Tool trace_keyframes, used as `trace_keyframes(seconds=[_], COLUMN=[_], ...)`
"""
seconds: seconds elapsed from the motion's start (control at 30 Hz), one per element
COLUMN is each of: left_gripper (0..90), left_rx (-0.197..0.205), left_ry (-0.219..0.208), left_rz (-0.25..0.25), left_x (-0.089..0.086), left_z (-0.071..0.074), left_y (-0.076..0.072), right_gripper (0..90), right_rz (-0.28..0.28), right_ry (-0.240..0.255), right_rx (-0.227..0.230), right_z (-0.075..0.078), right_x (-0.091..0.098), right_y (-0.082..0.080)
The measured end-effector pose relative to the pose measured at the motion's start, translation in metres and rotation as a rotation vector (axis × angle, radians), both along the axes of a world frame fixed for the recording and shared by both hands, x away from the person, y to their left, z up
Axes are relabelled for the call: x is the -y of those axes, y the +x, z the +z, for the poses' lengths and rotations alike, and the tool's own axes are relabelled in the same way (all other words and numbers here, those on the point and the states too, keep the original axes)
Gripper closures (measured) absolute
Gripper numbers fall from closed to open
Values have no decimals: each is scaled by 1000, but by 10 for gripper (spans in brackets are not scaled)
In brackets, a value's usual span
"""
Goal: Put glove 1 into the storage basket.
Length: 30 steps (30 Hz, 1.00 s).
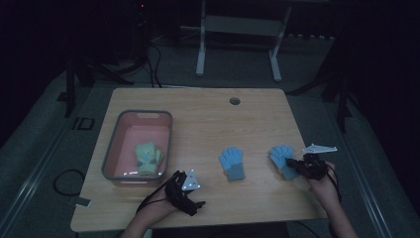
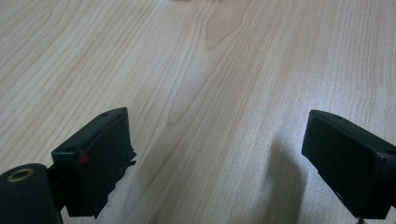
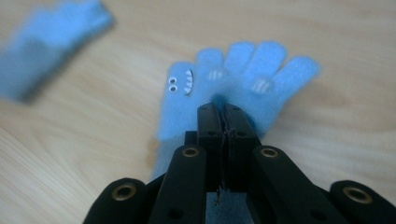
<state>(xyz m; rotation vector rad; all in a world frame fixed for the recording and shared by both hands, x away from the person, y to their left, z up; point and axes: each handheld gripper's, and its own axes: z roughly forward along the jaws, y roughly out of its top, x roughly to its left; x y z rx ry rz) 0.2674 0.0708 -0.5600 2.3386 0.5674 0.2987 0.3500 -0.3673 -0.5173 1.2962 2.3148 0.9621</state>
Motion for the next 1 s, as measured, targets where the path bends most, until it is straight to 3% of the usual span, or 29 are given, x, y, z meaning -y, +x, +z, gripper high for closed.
trace_keyframes(seconds=[0.1,0.17,0.3,0.63,0.77,0.87,1.0], left_gripper=[88,88,88,88,88,88,88], left_rx=[-1,3,4,7,7,8,8], left_ry=[0,-1,-2,-4,-2,1,4], left_rz=[2,3,3,-1,-3,-1,-2], left_x=[0,0,0,1,1,1,1], left_z=[0,1,0,1,1,1,1], left_y=[0,0,0,-1,-1,-1,-1], right_gripper=[873,872,872,871,868,859,837], right_rz=[-47,-70,-119,-188,-209,-223,-238], right_ry=[29,5,32,59,33,3,-7], right_rx=[29,57,54,16,-5,4,-16], right_z=[18,26,31,13,-6,-15,-24], right_x=[-13,-24,-41,-69,-78,-80,-79], right_y=[-5,-8,-10,-10,-10,-8,-4])
